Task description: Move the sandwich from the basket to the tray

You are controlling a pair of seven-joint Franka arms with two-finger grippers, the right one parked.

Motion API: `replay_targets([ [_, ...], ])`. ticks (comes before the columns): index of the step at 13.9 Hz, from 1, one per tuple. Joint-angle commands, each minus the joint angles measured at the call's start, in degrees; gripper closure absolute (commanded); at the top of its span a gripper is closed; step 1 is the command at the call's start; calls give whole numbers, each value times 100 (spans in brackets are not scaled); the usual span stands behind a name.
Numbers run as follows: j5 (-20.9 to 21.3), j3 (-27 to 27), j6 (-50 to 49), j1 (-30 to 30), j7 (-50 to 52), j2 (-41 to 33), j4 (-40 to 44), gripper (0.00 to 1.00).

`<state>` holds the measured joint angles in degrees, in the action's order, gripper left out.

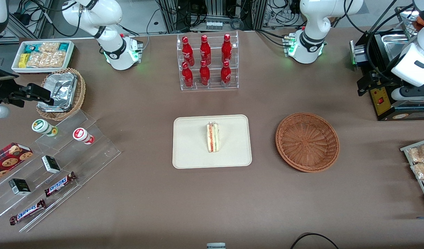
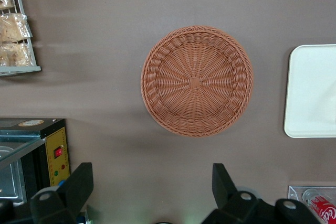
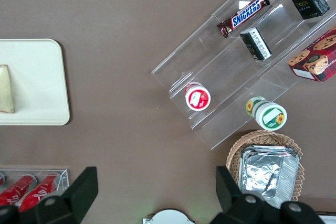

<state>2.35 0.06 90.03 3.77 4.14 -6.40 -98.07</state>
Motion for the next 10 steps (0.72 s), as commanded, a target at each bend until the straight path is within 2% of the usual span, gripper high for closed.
replay_targets([
  [1, -68, 91, -11, 115, -98, 295, 356, 0],
  [4, -243, 91, -11, 107, -89, 701, 947, 0],
  [8, -323, 126, -28, 80, -553, 719, 1001, 0],
  [10, -270, 126, -12, 89, -319, 754, 1009, 0],
])
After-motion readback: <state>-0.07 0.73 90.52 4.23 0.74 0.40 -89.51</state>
